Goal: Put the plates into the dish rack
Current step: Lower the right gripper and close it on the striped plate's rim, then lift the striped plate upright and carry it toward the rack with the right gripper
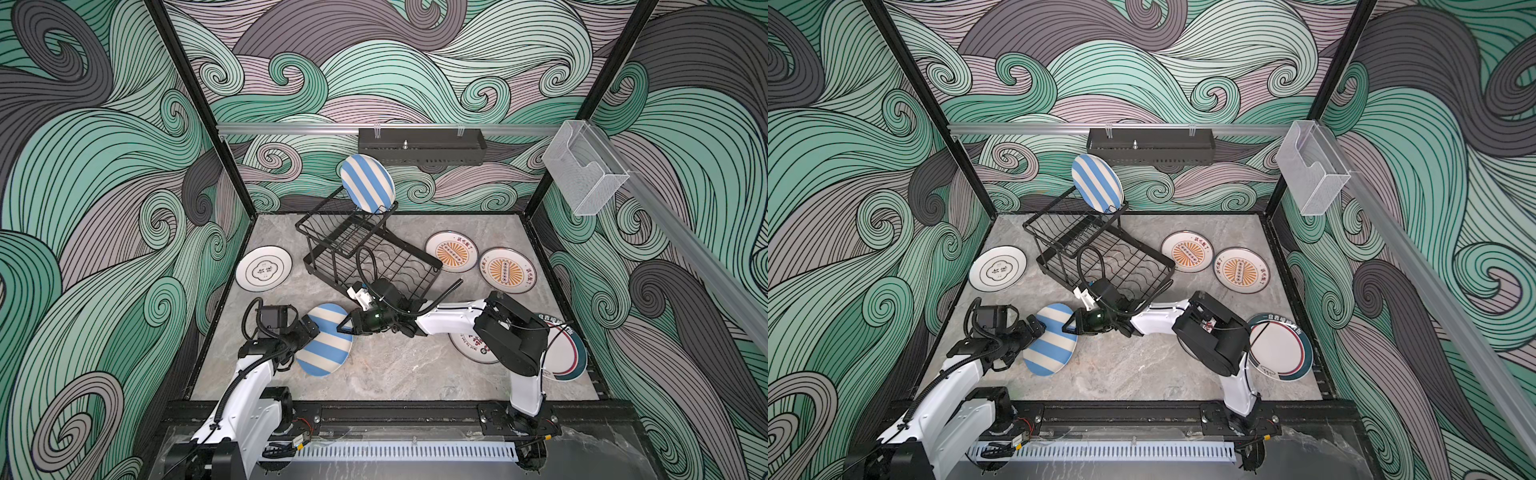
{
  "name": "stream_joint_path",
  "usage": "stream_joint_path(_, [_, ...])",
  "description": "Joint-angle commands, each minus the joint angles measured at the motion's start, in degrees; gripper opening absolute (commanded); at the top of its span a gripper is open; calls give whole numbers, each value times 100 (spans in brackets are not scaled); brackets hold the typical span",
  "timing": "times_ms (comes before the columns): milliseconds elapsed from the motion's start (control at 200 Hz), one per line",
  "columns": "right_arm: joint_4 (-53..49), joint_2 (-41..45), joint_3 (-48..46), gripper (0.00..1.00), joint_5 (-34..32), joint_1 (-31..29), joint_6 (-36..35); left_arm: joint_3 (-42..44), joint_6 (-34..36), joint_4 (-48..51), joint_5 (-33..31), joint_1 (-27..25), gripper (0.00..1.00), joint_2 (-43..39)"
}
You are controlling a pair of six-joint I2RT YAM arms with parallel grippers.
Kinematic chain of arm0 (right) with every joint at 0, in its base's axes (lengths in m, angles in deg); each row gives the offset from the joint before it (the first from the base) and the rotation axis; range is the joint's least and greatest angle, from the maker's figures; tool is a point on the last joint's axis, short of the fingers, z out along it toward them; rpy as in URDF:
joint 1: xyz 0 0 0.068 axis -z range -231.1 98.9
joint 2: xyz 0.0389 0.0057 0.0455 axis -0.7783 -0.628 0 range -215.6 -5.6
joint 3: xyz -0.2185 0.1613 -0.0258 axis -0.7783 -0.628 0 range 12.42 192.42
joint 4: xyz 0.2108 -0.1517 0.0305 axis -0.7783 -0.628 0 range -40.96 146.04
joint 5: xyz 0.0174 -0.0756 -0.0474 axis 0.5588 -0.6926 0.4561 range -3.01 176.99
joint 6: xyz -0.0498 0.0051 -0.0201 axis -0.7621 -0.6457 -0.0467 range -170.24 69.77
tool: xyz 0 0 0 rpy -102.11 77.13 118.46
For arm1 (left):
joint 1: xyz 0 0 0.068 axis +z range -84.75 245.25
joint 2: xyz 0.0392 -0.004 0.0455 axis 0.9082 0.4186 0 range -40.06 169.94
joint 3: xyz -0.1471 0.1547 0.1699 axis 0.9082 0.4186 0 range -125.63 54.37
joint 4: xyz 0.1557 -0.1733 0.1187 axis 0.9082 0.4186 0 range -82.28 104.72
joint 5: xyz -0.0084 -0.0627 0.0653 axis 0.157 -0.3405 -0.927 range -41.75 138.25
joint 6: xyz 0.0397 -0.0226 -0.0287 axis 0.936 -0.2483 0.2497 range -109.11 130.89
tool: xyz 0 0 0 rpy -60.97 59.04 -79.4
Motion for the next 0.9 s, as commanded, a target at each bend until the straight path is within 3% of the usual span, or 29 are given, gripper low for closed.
stream_joint_path(0, [-126,186,-9,25,-63,-4,-153,4,39,24,300,0,99,41])
stream_joint_path(590, [-891,959,-258,0,-391,66,-691,-328,-40,59,212,0,99,95])
stream_joint_path(896, [-1751,2154,-863,0,-484,328,-1478,-954,336,263,39,0,99,306])
